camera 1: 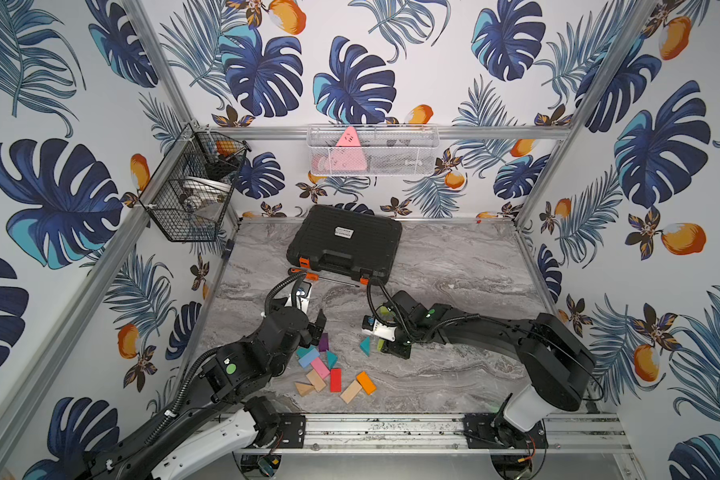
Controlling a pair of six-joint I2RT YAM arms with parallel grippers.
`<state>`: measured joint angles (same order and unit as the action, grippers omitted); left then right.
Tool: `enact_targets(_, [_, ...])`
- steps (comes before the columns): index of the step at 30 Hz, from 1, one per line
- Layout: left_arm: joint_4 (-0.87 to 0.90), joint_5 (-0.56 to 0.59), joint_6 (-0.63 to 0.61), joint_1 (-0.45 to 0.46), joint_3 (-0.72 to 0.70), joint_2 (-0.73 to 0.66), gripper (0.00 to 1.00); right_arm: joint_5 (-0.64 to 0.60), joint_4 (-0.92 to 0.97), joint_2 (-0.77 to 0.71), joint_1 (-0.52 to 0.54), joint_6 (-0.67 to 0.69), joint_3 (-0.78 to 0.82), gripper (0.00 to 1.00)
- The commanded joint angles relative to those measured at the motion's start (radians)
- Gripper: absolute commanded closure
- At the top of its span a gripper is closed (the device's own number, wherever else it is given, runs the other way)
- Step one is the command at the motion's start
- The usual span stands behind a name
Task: Assemble a piece of candy with building blocks
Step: Place the building block at the center of the board.
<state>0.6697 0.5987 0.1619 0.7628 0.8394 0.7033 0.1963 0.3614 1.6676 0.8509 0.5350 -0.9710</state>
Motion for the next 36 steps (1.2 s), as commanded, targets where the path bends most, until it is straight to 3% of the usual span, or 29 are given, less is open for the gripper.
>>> enact_targets(1, [-0.012,-0.016,0.007,-0.002,0.007,0.004,0.08,0.016,0.034,0.023,-0.009,0.059,-0.01,0.77])
enact_targets(14, [-0.016,-0.026,0.005,-0.006,0.007,0.019,0.08,0.017,0.043,0.063,-0.038,0.143,-0.013,0.77])
enact_targets(36, [-0.02,-0.052,0.002,-0.017,0.005,0.039,0.08,-0.002,0.001,0.11,-0.062,0.131,-0.023,0.75])
